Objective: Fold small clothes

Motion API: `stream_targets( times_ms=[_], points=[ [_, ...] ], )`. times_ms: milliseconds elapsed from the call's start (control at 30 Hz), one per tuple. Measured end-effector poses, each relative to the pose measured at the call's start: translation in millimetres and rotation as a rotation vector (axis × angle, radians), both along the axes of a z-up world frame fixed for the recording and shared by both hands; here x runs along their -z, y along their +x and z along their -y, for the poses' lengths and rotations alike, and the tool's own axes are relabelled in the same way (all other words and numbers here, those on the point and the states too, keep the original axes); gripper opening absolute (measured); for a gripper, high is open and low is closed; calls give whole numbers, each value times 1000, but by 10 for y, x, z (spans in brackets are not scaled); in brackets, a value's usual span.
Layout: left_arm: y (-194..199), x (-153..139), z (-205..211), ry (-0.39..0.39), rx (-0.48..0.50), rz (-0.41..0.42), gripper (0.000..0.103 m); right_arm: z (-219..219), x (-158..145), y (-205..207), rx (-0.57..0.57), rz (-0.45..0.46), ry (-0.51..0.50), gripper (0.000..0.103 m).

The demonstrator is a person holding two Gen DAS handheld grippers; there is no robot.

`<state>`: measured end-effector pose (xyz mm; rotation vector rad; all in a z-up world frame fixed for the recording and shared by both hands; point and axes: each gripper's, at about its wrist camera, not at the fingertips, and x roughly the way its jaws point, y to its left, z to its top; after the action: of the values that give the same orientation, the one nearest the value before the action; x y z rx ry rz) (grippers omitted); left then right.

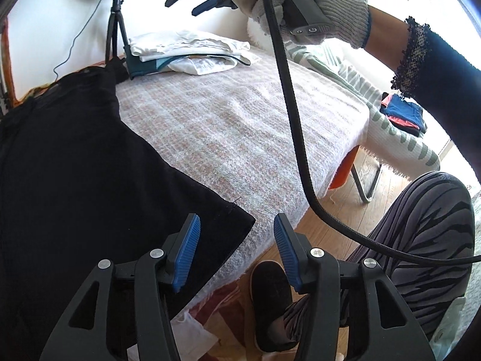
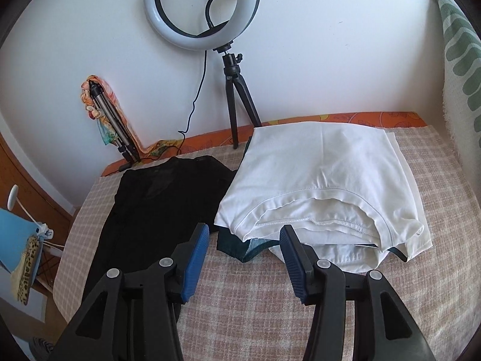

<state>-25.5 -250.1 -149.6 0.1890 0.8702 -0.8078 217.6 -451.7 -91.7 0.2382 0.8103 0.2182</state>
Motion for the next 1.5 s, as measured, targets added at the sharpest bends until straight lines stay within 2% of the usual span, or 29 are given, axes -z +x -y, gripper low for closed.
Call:
stream_targets(
  times_ms=[100,200,300,333,433,767,967,1100,1133,1267,1367,1500],
  points=[
    [26,58,47,37,-16,18,50,-44,132,98,-24,-32,50,52],
    [61,72,24,22,-30,37,46,-157,265,210,-53,-59,68,52],
    [116,80,-12,9,-44,43,21,-267,426,332,-76,-94,104,51],
    [144,87,-39,-7,-49,28,9,-293,489,381,-80,-111,125,49],
    [208,81,-151,-62,-77,-22,5,-387,652,517,-92,-150,157,46],
    [212,-143,-613,-243,-200,-95,3,-665,1065,881,-80,-242,242,43],
    [178,-174,-669,-255,-220,-79,3,-794,1222,1079,-11,-279,242,43],
    [187,-142,-752,-267,-248,-88,3,-809,1212,1162,22,-265,252,41],
    [187,-130,-781,-275,-257,-97,3,-823,1197,1179,22,-262,243,29],
    [172,-130,-910,-307,-293,-110,3,-899,1101,1208,10,-246,188,9],
    [178,-131,-982,-327,-310,-116,3,-1016,971,1203,-5,-216,109,5],
    [110,-157,-1065,-344,-329,-99,3,-1296,755,1173,-37,-166,-64,4]
  ],
)
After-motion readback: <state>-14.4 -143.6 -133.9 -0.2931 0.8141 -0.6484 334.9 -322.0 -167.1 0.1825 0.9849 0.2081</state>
